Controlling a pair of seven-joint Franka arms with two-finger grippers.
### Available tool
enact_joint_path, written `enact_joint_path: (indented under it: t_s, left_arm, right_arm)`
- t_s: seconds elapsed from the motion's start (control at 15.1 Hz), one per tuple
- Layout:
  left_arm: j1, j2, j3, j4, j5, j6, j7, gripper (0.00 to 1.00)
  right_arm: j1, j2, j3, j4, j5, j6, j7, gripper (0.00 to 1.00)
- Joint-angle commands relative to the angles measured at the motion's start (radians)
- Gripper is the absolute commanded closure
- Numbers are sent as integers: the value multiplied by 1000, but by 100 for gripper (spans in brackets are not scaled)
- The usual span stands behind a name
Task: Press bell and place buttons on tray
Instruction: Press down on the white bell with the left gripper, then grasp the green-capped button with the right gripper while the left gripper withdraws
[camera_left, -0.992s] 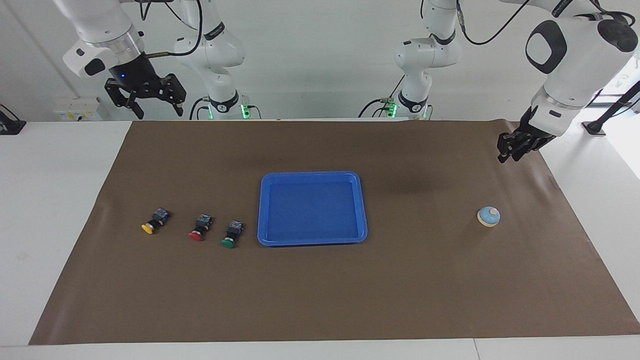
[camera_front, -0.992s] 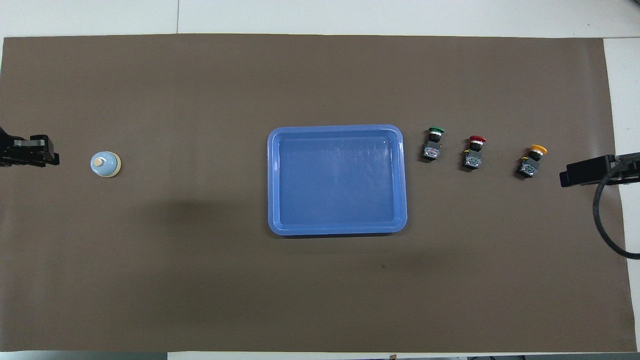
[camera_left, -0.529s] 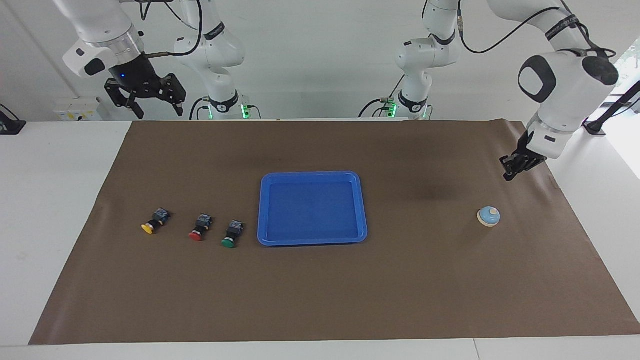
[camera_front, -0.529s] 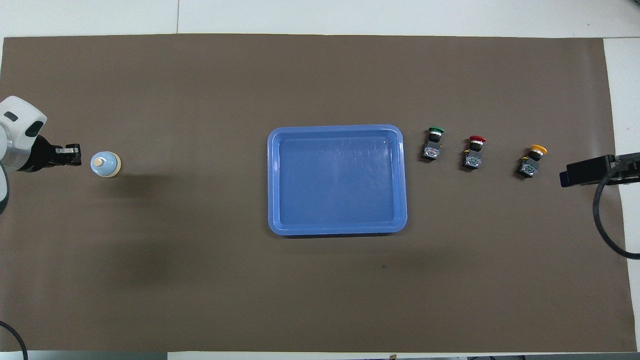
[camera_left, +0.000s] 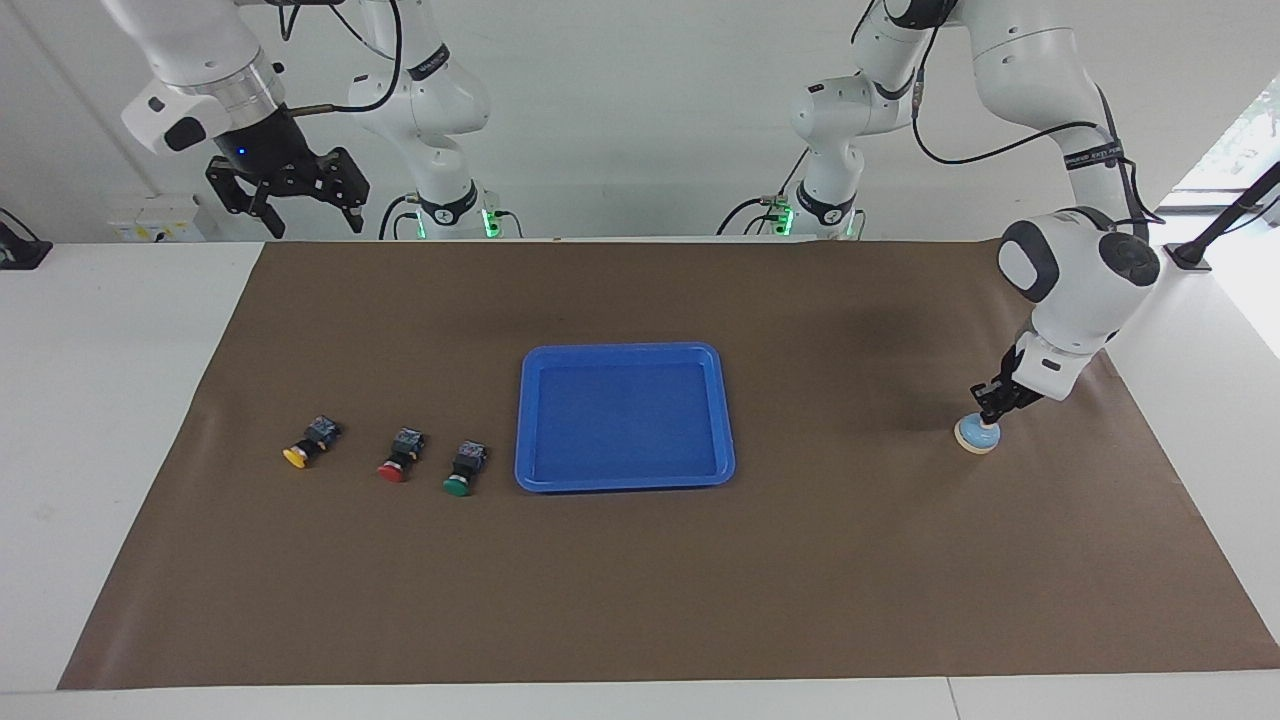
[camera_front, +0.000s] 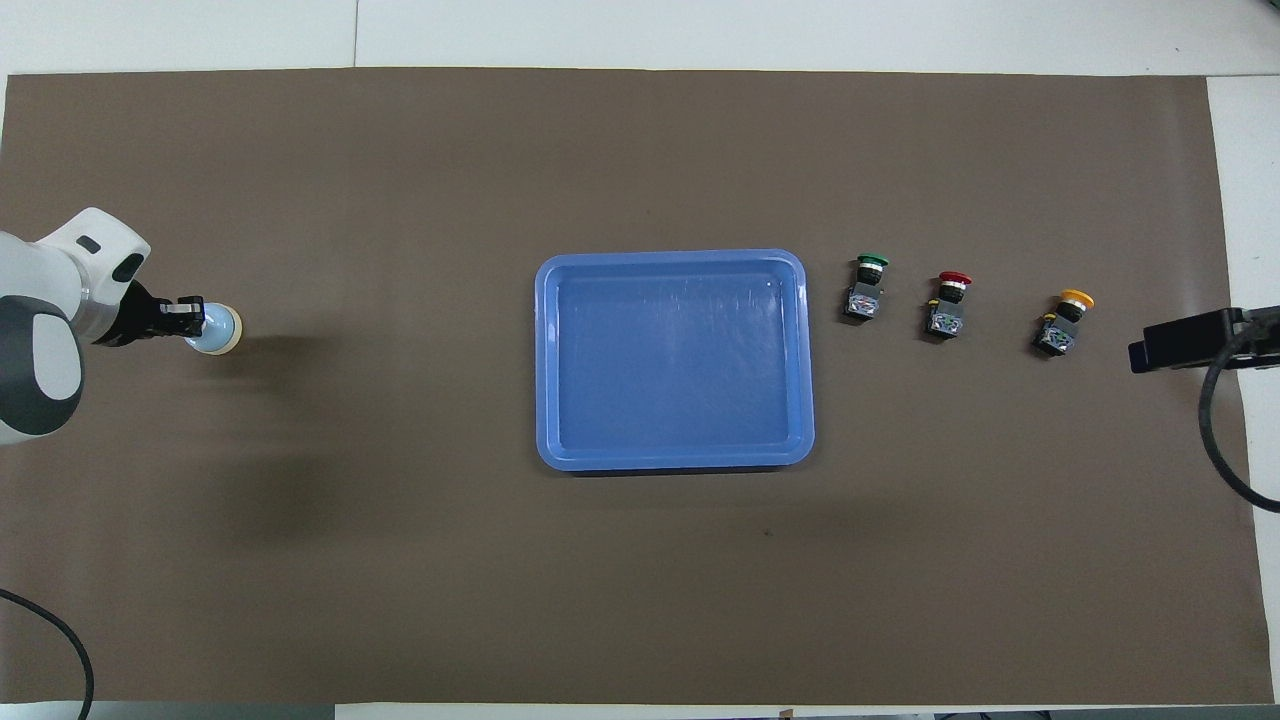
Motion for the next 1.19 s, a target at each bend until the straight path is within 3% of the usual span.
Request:
enact_joint_path:
  t_s: [0.0,0.07,0.13,0.26,0.33,0.6,0.73,0.86,1.12]
  left_arm:
    - [-11,5,8,20,2,-38,16,100]
    - [-16,-7,6,51,2,-98,16,100]
    - [-28,-16,8,93,2,-174,16,77]
    - [-48,-44,6,199,2,-339,7,7]
    - [-48,-60,2,235,2,-408,4,0]
    - [-73,-218,-1,246,1,-563,-46,0]
    - [-83,-258,-1,243,1,-661,-48,0]
    - [-85,-265,-3,241,1,-669,-46,0]
    - [-87,-261,-3,243,-3,-674,-46,0]
  right_arm:
    - [-7,-18,5,-12,-7,5,-26,0]
    - [-7,-18,5,-12,-7,6,-26,0]
    - [-4,-19,5,-14,-9,8,-26,0]
    - [-1,-27,8,-29,-9,32,-21,0]
    - [1,-27,13,-49,-10,63,-22,0]
    - [56,-18,17,-162,-24,228,17,0]
    - [101,7,17,-222,-27,322,72,0]
    - [129,37,17,-258,-29,383,118,0]
    - [148,193,17,-256,-61,527,135,0]
